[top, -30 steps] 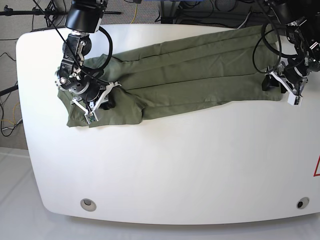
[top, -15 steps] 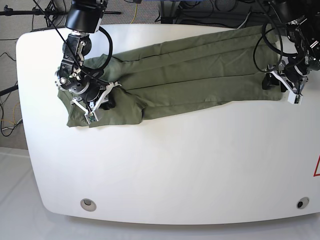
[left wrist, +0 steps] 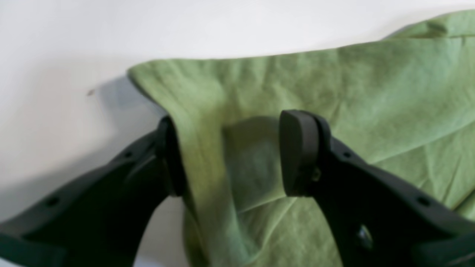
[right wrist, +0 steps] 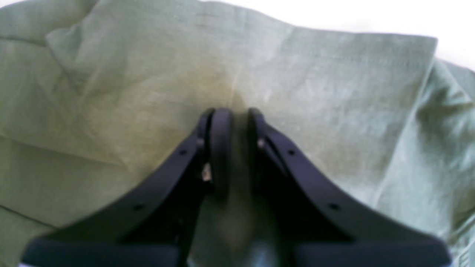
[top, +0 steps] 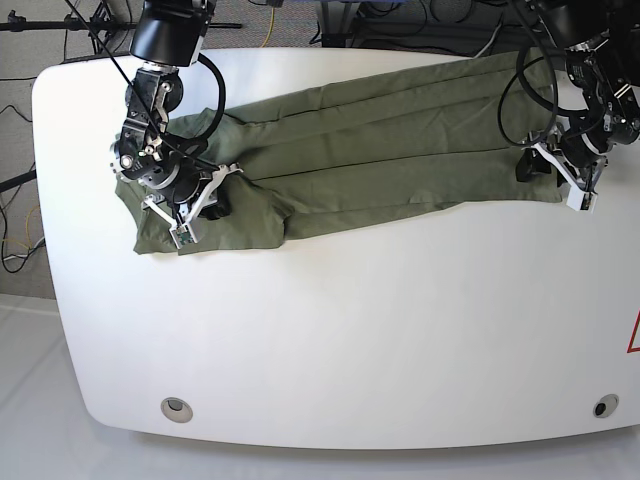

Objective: Fold the T-shirt properly
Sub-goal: 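Adjust the left gripper's grip on the band end and pinch the fabric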

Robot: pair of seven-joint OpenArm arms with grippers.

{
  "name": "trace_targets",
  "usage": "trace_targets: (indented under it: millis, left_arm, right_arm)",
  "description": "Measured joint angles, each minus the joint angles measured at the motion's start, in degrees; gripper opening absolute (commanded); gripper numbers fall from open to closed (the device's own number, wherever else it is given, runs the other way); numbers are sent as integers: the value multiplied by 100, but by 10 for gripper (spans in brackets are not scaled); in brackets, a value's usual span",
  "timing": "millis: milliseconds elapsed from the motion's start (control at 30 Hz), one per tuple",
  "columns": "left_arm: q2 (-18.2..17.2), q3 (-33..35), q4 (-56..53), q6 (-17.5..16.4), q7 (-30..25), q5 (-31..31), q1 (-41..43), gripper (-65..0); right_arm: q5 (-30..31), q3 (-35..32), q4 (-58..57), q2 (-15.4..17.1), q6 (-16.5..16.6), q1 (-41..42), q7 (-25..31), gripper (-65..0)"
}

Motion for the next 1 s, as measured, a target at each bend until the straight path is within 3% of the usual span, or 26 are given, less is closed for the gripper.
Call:
trace_targets:
  millis: [533,667,1000]
  left_arm:
    - [39,-129,-37,2,-133,-13,52,-585]
    - [37,-140,-59,2,-225,-4,61,-624]
    - [39,-96,15,4,-400,28,142,-632]
  right_arm:
    - [2,2,-2,-13,0,0,15,-566]
    - [2,2,2,-15,0,0,15,-566]
    - [2,2,-4,-15,0,4,-4,-565]
